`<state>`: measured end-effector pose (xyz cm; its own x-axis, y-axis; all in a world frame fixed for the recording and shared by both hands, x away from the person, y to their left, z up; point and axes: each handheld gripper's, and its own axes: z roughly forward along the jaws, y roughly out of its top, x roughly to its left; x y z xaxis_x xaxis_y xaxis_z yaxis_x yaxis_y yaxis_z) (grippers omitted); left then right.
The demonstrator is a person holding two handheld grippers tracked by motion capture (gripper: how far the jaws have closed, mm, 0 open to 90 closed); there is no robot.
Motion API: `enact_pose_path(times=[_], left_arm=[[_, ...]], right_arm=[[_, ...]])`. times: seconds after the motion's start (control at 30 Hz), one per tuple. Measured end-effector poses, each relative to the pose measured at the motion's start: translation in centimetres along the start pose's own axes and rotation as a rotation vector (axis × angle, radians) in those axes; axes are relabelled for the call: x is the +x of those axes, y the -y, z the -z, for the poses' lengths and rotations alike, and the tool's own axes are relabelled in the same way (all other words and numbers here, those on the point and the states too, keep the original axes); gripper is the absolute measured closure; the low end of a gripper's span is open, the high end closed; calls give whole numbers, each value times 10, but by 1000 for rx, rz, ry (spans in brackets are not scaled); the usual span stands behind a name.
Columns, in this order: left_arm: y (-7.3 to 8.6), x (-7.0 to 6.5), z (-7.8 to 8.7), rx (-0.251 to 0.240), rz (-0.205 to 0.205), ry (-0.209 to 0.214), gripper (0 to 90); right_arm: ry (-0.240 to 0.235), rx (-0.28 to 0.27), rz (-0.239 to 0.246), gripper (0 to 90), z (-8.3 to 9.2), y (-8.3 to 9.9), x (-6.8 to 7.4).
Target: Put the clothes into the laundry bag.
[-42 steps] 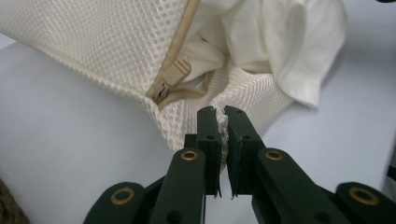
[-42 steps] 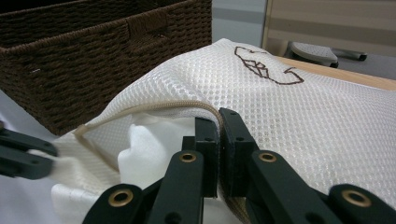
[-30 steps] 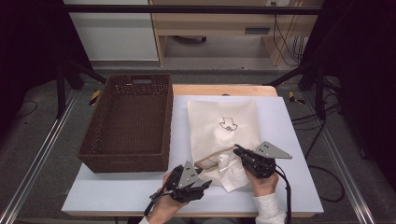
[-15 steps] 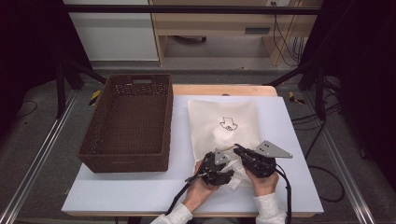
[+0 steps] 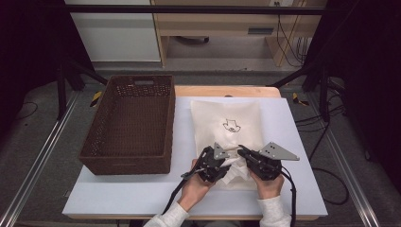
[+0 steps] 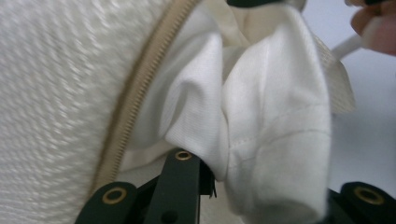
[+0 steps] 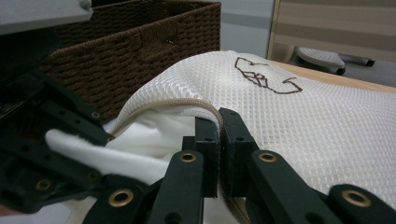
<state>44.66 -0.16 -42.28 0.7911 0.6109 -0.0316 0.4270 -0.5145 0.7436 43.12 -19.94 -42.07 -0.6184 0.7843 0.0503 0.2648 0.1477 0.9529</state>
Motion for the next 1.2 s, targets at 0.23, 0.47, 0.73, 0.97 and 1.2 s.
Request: enact_pose_path(times=[0.23,0.47,0.73,0.97,1.2], left_arm=[[4,15,-29,-117,63,-149,820],[20,15,-39,-170,33,-206,708],[46,9,28,-190,19,-108,418],[74,20,40,-156,61,-123,409],[81,15,28,-111,8,-193,594]], right_arm=[[13,-10,1,867,2,-1,1],[13,36,-4,868,-9,6,1],[21,26,-6,866,-6,5,0],[21,26,-5,862,-6,5,1],[18,27,-1,860,-6,5,3]])
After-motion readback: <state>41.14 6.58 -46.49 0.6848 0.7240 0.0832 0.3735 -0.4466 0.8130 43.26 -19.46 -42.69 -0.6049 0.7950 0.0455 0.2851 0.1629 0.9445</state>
